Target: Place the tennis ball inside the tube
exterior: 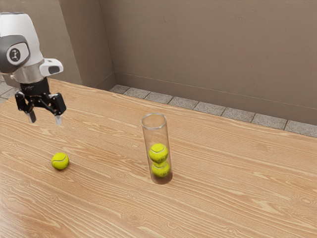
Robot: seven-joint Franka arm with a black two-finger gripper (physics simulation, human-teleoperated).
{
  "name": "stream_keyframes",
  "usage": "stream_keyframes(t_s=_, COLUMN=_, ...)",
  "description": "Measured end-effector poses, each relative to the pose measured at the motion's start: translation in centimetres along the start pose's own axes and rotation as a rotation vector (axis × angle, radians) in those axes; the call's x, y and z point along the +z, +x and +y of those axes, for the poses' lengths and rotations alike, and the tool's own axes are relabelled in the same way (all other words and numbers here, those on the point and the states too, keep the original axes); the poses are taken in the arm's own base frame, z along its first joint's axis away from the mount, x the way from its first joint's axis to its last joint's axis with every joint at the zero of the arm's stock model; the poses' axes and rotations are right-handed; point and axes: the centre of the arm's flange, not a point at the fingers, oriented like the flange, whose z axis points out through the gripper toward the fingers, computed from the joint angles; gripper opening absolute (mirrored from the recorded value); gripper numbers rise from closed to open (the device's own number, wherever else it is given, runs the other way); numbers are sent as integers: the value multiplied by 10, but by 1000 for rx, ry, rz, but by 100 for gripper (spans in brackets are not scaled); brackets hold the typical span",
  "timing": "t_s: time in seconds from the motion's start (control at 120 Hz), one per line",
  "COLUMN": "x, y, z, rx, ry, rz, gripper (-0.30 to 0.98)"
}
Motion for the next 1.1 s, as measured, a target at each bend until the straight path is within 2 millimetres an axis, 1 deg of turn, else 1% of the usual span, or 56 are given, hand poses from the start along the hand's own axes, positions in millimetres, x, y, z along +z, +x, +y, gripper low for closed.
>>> stream_keyframes(t_s=0.1, x=38, y=6, z=-16, rx=-31, ry=9, rz=-2, gripper=69)
stream_keyframes(t_s=0.208, x=84, y=24, z=-30, rx=-53, ry=31, rz=-7, gripper=69)
stream_keyframes(t_s=0.283, x=99, y=31, z=-35, rx=-61, ry=38, rz=8, gripper=69)
stream_keyframes(t_s=0.342, x=117, y=38, z=-39, rx=-66, ry=42, rz=2, gripper=69)
stream_keyframes(t_s=0.45, x=136, y=48, z=-50, rx=-65, ry=42, rz=23, gripper=69)
stream_keyframes(t_s=0.55, x=159, y=60, z=-59, rx=-69, ry=31, rz=33, gripper=69)
stream_keyframes(t_s=0.658, x=174, y=74, z=-66, rx=-67, ry=26, rz=58, gripper=69)
stream_keyframes(t_s=0.817, x=190, y=92, z=-64, rx=-42, ry=27, rz=72, gripper=69)
stream_keyframes(t_s=0.892, x=198, y=95, z=-69, rx=-42, ry=27, rz=70, gripper=69)
stream_keyframes(t_s=0.975, x=211, y=96, z=-76, rx=-44, ry=27, rz=54, gripper=69)
stream_keyframes(t_s=1.017, x=216, y=97, z=-76, rx=-41, ry=27, rz=47, gripper=69)
stream_keyframes(t_s=1.1, x=221, y=98, z=-74, rx=-33, ry=23, rz=44, gripper=69)
